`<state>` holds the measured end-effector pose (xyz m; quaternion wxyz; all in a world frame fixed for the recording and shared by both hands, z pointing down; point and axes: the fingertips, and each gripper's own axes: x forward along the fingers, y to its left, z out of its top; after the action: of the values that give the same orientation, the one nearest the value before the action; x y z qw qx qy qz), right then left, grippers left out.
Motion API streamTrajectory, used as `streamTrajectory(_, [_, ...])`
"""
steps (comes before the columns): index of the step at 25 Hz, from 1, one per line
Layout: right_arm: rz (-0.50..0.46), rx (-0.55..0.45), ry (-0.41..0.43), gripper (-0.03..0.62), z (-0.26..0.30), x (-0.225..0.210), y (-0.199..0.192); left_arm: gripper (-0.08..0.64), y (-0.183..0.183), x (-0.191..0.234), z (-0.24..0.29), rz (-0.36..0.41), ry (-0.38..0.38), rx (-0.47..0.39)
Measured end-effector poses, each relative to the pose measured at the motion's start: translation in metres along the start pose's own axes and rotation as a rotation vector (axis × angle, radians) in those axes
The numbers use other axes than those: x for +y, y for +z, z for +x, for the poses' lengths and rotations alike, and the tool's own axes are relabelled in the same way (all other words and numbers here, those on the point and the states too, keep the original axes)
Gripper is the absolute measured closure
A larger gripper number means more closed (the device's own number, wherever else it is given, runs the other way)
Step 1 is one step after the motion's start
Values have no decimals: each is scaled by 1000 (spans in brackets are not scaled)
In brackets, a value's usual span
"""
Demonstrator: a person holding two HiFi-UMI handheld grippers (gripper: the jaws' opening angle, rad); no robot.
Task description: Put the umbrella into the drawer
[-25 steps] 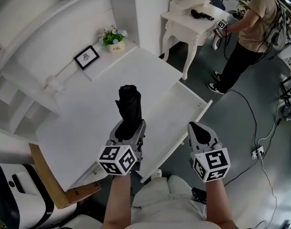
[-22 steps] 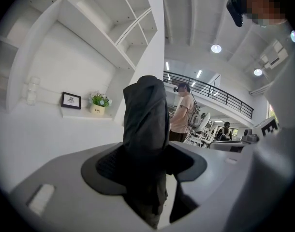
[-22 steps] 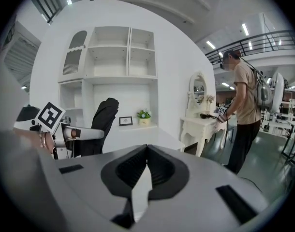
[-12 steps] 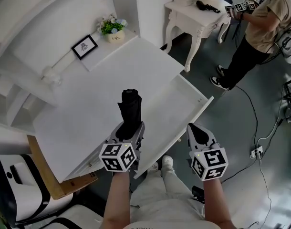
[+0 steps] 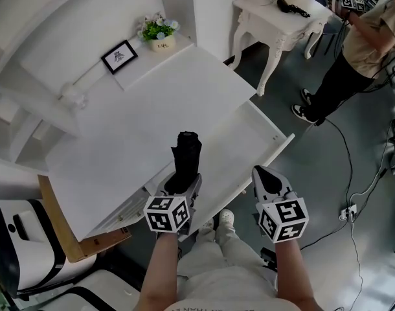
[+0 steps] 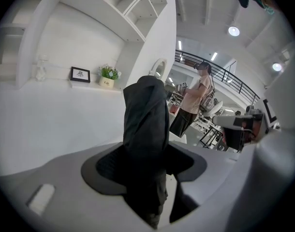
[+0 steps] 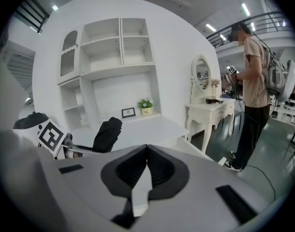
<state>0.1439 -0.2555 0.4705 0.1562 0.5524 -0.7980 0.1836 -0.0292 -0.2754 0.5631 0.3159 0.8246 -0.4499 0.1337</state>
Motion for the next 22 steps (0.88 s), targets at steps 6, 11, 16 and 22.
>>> streamTrajectory(6, [-4, 11, 25, 584, 13, 3, -2, 291, -20, 10, 11, -6, 14, 90])
streamTrajectory(11, [-4, 21, 39, 584, 19, 5, -2, 291, -32, 14, 21, -9, 18, 150])
streamTrajectory(16, [21, 24, 43, 584, 20, 0, -2, 291, -44, 13, 35, -14, 13, 194])
streamTrajectory(22, [31, 36, 36, 584, 23, -4, -4, 291, -56, 11, 51, -10, -5, 257])
